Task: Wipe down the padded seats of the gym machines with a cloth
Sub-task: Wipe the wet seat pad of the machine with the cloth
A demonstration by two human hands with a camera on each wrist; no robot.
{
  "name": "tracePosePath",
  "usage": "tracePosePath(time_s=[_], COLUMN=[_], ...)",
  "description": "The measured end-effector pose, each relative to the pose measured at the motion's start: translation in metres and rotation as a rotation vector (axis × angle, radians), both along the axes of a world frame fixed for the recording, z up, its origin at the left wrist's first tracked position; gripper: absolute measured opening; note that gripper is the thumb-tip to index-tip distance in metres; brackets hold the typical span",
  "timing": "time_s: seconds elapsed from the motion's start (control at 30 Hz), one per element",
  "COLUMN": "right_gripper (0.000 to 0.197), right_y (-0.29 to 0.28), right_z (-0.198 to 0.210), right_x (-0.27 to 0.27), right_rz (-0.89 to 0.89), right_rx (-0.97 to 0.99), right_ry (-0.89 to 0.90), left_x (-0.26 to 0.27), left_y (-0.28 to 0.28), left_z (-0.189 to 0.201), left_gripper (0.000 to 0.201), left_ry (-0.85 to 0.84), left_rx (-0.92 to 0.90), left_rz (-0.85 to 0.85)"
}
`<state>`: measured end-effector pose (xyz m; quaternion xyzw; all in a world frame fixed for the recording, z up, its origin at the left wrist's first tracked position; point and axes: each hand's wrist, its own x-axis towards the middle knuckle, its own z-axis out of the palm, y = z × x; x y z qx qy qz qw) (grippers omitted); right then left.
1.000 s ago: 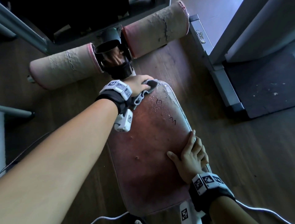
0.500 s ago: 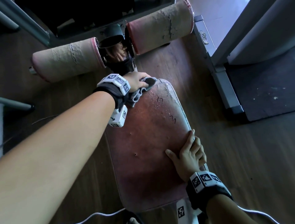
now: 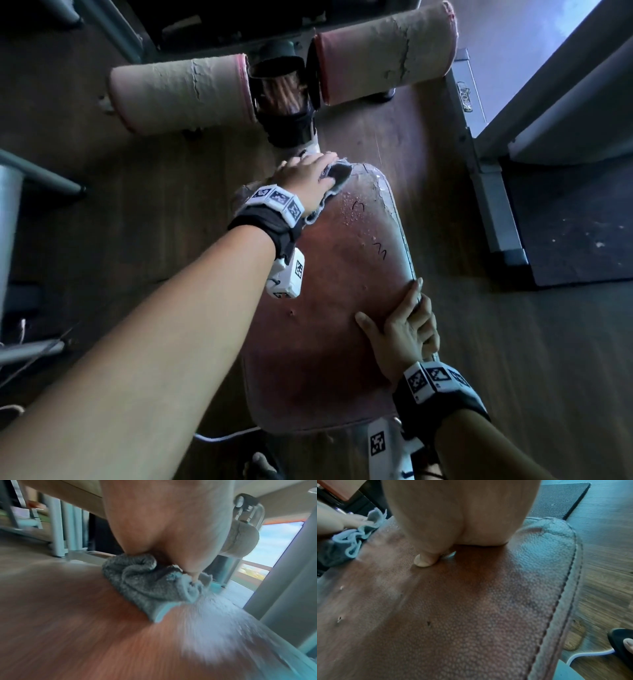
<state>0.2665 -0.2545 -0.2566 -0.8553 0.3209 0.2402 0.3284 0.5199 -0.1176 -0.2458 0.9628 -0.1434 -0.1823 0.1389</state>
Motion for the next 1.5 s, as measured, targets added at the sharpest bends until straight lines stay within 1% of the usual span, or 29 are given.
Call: tracePosePath(time_s=[0.1,0.2,0.3,0.37,0.43,0.5,0.57,0.6,0.67,0.7,0.73,0.77,0.8,0.87,0.9,0.93,1.0,1.1,1.17,1.23,1.27,1.33,1.5], right_gripper=[0.118,0.118,0.118,0.117,0.112,0.103,0.097,0.095,0.091,0.089,0.086,0.084,0.081,0.076,0.073,0.070,0.063,0.054,0.048,0.049,0.050,0.052,0.054], right_y=[0.000,0.000,0.001,-0.001,-0.003,-0.007,-0.010,-0.011,-0.012,-0.012,-0.012,-0.010,-0.008,-0.003,0.000,0.003,0.012,0.036,0.053,0.060,0.060,0.054,0.025], right_z=[0.000,0.003,0.005,0.008,0.010,0.012,0.013,0.014,0.015,0.016,0.016,0.017,0.019,0.024,0.027,0.029,0.033,0.033,0.027,0.017,0.013,0.009,0.015], right_x=[0.000,-0.001,0.001,0.002,0.003,0.003,0.000,-0.002,-0.006,-0.007,-0.007,-0.005,-0.004,-0.002,-0.001,0.000,0.007,0.023,0.032,0.036,0.037,0.037,0.020], right_rz=[-0.001,0.007,0.005,-0.009,-0.036,-0.059,-0.084,-0.096,-0.121,-0.133,-0.145,-0.157,-0.165,-0.147,-0.113,-0.053,0.143,0.534,0.765,0.920,0.955,0.966,0.880], right_rx=[-0.015,-0.025,-0.023,-0.006,0.046,0.086,0.120,0.138,0.164,0.162,0.146,0.123,0.093,0.027,-0.005,-0.032,-0.044,0.033,0.075,0.008,-0.039,-0.097,-0.172], right_ry=[-0.007,0.003,0.022,0.028,0.033,0.016,-0.020,-0.040,-0.082,-0.098,-0.111,-0.125,-0.141,-0.201,-0.251,-0.315,-0.470,-0.662,-0.677,-0.606,-0.582,-0.569,-0.554], left_x=[-0.041,-0.096,-0.152,-0.184,-0.209,-0.227,-0.236,-0.240,-0.243,-0.243,-0.243,-0.242,-0.241,-0.241,-0.242,-0.243,-0.246,-0.253,-0.256,-0.257,-0.257,-0.255,-0.249], left_y=[0.016,0.022,0.017,0.010,0.004,0.001,0.006,0.011,0.027,0.036,0.044,0.051,0.056,0.059,0.058,0.056,0.053,0.055,0.059,0.060,0.060,0.059,0.063], left_z=[-0.013,-0.019,-0.019,-0.016,-0.012,-0.006,0.003,0.007,0.012,0.012,0.010,0.008,0.005,0.002,0.001,-0.001,-0.008,-0.019,-0.022,-0.024,-0.024,-0.024,-0.022], left_gripper=[0.061,0.066,0.066,0.069,0.073,0.067,0.050,0.044,0.039,0.039,0.040,0.042,0.046,0.056,0.060,0.062,0.063,0.064,0.065,0.068,0.068,0.072,0.079], left_ry=[-0.096,-0.171,-0.160,-0.145,-0.113,-0.078,-0.076,-0.112,-0.244,-0.289,-0.292,-0.257,-0.177,0.048,0.126,0.154,0.111,0.026,-0.004,-0.032,-0.041,-0.029,0.055], left_rx=[-0.035,-0.041,-0.079,-0.104,-0.148,-0.268,-0.466,-0.535,-0.575,-0.583,-0.575,-0.540,-0.485,-0.405,-0.411,-0.430,-0.457,-0.485,-0.508,-0.543,-0.543,-0.512,-0.457], left_rz=[0.112,0.194,0.267,0.284,0.283,0.303,0.360,0.376,0.402,0.443,0.502,0.562,0.629,0.766,0.818,0.848,0.860,0.851,0.840,0.823,0.824,0.819,0.754])
